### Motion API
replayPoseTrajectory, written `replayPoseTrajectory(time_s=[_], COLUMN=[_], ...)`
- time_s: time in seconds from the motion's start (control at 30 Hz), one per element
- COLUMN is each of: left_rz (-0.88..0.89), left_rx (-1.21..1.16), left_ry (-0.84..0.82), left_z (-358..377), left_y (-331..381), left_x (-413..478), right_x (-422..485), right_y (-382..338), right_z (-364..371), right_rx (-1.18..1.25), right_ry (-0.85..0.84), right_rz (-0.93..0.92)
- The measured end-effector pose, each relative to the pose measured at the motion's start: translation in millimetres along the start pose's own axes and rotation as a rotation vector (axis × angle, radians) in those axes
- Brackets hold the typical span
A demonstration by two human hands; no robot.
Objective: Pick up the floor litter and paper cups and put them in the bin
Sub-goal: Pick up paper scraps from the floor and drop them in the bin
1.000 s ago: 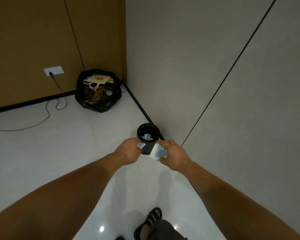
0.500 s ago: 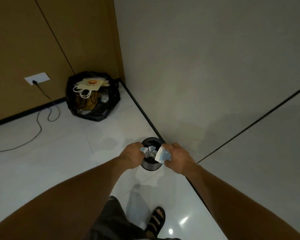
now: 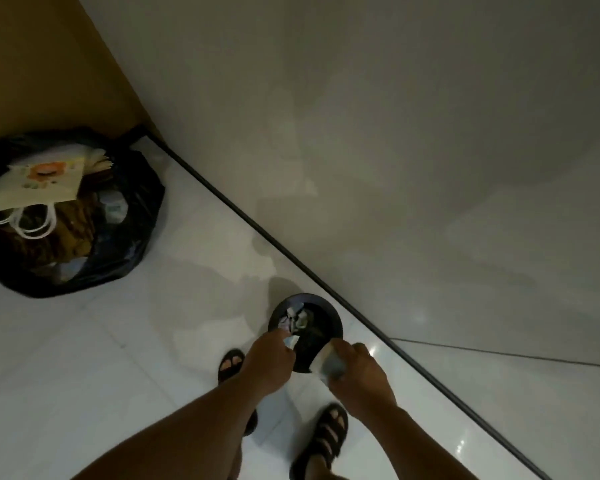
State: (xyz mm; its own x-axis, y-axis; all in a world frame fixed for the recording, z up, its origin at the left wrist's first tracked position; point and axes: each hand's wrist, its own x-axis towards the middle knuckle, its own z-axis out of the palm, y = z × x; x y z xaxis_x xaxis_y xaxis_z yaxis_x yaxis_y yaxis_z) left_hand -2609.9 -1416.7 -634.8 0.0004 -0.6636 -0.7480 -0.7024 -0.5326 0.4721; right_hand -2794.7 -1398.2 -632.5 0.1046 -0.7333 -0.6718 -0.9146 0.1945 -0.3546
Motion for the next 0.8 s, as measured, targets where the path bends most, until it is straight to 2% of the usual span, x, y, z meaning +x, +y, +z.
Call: replayPoseTrajectory(time_s=[0.2,0.37,0.57,0.7,0.8], left_rz=[0.041,0.083,0.074,0.091,0.212], left_rx=[0.064,0.111,0.093,0.165,0.241], left_ry=[-0.086,-0.148,-0.176,-0.179,-0.114], left_z=[43.7,93.2,101.7,82.7,64.5], left_y=[-24.8,-53.4,-65.1,-41.2,-9.8], left_x=[148.7,213.3,215.2,186.0,151.4], right_x=[122.0,190.5,184.5,146.1,111.2], right_y=[31.5,68.6,91.8,88.6,76.8], right_z=[74.6,130.7,151.3,122.5,88.1], right_rx=[0.112,0.155,0.222,0.189,0.156], right_ry=[0.036,0.066,0.006,0.017,0.039], right_rz=[0.115,0.134,0.148,0.131,0.12])
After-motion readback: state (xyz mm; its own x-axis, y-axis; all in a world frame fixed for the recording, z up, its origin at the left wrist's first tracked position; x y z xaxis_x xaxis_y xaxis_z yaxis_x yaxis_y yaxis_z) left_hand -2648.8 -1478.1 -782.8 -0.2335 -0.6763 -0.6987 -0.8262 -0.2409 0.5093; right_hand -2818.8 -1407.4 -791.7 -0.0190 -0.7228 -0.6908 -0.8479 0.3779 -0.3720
